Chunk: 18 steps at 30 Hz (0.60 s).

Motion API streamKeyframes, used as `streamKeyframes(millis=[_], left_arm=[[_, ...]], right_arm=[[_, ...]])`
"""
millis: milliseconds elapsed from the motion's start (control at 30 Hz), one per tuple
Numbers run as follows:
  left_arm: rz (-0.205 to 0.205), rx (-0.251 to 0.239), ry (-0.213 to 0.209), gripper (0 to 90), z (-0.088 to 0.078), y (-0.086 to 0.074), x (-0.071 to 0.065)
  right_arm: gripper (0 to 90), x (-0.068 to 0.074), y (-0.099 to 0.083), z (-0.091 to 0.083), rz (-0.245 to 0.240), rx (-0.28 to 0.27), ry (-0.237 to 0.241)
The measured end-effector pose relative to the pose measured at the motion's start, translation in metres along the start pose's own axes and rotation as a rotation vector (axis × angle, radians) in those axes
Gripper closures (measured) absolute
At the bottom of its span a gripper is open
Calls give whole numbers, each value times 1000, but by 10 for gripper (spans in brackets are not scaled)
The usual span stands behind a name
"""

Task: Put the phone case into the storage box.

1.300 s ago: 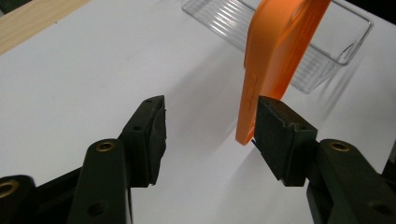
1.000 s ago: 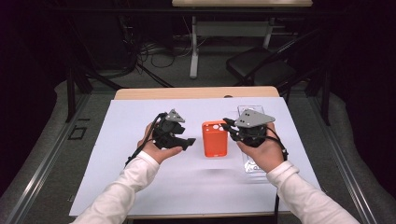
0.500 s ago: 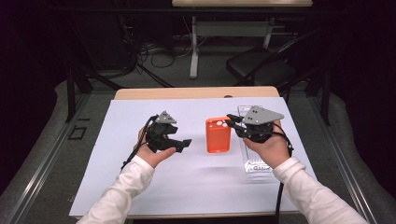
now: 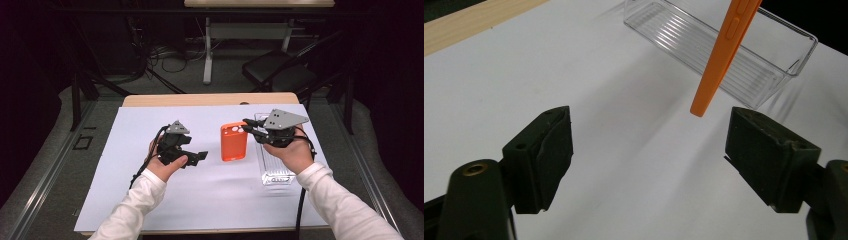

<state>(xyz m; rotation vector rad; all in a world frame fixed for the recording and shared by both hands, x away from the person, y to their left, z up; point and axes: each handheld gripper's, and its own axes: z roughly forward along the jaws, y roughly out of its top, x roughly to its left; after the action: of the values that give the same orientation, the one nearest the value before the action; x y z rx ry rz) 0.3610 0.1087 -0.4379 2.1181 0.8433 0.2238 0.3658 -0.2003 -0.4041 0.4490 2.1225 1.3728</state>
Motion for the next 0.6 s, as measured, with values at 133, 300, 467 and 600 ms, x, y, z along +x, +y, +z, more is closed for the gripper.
streamKeyframes(millis=[133, 300, 467, 600], left_arm=[[9, -6, -5, 174, -2, 0, 0], [-6, -19, -6, 164, -2, 1, 1], [-10, -9, -5, 163, -3, 2, 2], [-10, -6, -9, 162, -2, 2, 2]], right_arm=[[807, -5, 2, -2, -14, -4, -3], [807, -13, 4, -5, -24, -5, -7], [807, -21, 8, -8, -35, -3, -12], [807, -30, 7, -8, -32, -1, -20]])
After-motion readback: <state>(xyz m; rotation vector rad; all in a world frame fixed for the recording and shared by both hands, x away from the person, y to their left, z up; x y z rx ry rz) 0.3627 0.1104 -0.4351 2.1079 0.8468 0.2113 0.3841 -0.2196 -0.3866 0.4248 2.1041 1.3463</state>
